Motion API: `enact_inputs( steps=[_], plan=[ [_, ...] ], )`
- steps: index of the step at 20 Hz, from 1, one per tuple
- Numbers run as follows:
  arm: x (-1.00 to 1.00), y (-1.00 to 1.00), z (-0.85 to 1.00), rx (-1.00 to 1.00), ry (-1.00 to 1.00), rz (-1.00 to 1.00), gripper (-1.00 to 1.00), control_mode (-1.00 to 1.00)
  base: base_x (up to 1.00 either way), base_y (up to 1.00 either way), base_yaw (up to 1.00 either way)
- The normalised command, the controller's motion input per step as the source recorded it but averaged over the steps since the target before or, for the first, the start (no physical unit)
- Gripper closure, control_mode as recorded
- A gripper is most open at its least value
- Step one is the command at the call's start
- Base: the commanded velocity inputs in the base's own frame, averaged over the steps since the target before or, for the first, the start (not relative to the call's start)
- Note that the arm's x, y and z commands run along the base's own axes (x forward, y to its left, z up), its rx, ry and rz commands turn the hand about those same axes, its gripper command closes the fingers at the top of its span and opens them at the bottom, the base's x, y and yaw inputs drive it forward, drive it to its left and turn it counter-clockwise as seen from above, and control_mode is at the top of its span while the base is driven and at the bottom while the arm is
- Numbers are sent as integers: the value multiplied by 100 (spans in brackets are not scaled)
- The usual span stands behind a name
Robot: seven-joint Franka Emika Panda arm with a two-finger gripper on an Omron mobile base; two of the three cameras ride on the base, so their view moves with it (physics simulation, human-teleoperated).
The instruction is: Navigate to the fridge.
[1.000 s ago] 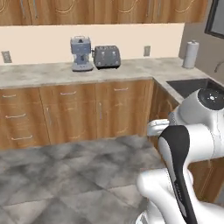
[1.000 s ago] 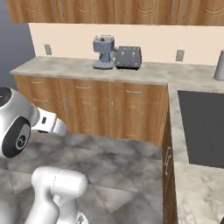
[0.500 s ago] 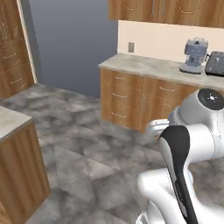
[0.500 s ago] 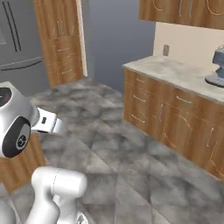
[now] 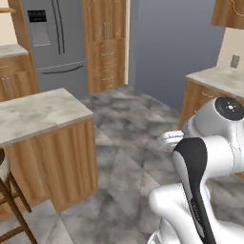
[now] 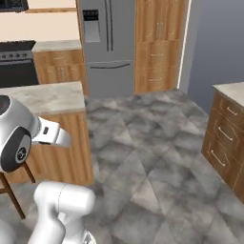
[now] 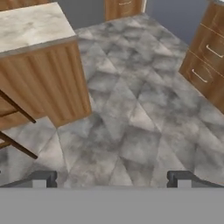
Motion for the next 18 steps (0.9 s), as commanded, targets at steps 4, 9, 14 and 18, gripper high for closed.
enact_inputs(
  steps=[4,9,14,18],
  plan=[
    [0,0,0,0,0,0,-100,100,99,-100,36],
    [0,0,0,0,0,0,-100,100,100,-100,31],
    [0,0,0,0,0,0,-100,100,100,-100,28],
    [0,0,0,0,0,0,-100,100,100,-100,25]
  ],
)
